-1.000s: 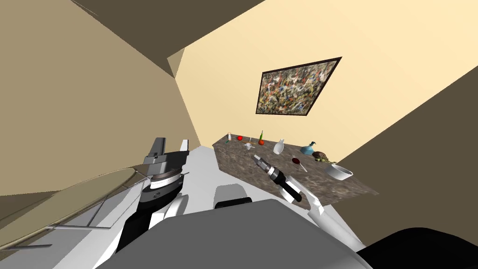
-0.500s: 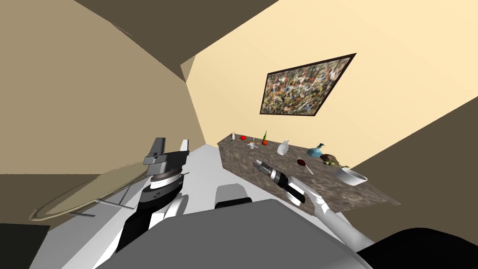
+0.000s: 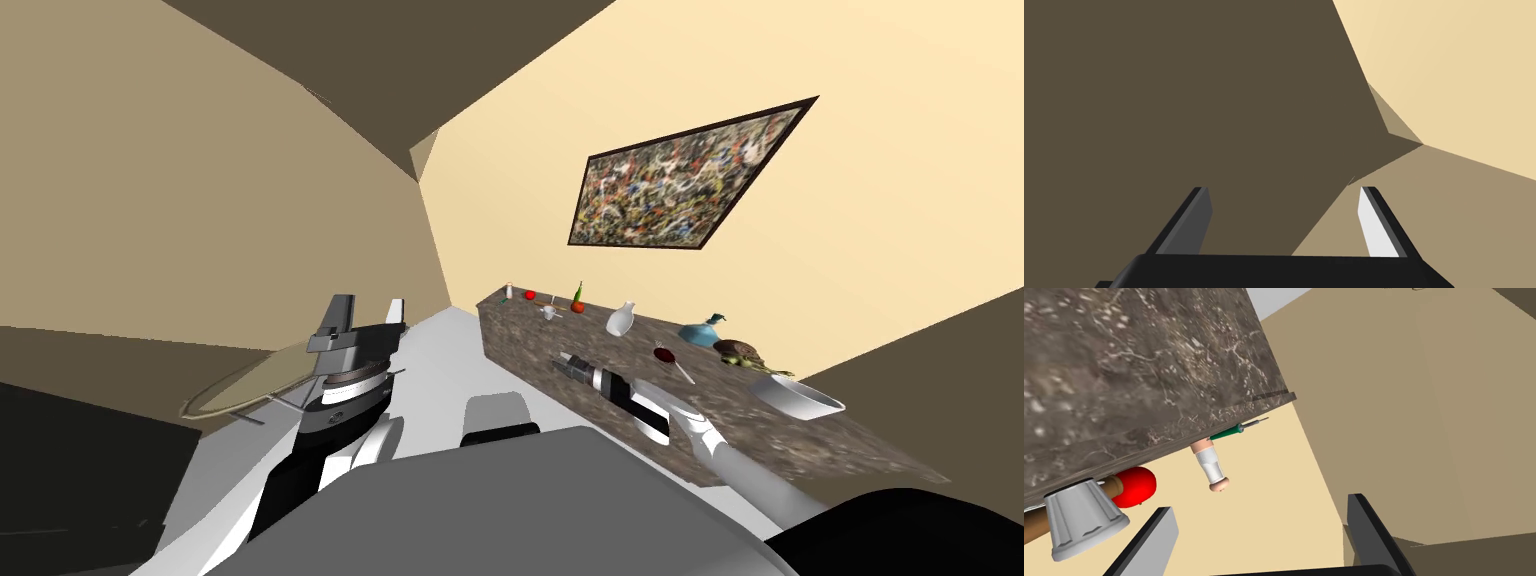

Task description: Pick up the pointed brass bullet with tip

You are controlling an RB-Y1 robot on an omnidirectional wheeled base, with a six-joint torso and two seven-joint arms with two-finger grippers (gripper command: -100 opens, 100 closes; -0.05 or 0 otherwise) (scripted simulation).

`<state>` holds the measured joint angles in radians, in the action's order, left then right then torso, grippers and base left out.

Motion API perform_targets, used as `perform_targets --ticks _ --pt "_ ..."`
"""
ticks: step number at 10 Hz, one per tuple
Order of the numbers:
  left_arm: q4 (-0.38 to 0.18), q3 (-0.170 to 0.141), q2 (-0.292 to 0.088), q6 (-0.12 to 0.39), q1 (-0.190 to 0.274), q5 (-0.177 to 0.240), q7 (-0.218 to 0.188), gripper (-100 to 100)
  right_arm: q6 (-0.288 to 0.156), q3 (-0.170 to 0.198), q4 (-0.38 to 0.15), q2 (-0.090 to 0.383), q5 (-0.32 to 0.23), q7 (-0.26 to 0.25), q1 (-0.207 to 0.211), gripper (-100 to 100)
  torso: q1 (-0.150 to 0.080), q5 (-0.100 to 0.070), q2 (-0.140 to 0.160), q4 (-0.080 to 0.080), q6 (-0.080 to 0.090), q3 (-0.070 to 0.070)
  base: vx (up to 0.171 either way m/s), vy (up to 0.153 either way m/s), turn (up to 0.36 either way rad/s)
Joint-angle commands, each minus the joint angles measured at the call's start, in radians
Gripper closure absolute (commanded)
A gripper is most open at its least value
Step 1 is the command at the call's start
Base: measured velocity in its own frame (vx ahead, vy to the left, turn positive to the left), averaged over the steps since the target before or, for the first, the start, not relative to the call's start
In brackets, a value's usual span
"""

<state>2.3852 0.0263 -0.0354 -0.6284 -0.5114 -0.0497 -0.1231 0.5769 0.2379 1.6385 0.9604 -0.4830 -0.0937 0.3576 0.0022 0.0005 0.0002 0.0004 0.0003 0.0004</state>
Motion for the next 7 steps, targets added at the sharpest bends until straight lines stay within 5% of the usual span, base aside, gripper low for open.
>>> perform_targets --ticks 1,7 --pt "0.0 0.0 0.0 0.0 0.0 0.0 0.0 0 0.004 0.008 -0.045 0.04 -0.014 -0.006 -0.006 -100 0.0 0.0 0.0 0.0 0.0 0.0 -0.004 0.065 0.089" --pt "0.0 0.0 0.0 0.0 0.0 0.0 0.0 0 0.014 0.042 -0.232 0.188 -0.09 -0.041 -0.017 -100 0.0 0.0 -0.003 -0.001 0.0 -0.002 0.029 0.063 0.118"
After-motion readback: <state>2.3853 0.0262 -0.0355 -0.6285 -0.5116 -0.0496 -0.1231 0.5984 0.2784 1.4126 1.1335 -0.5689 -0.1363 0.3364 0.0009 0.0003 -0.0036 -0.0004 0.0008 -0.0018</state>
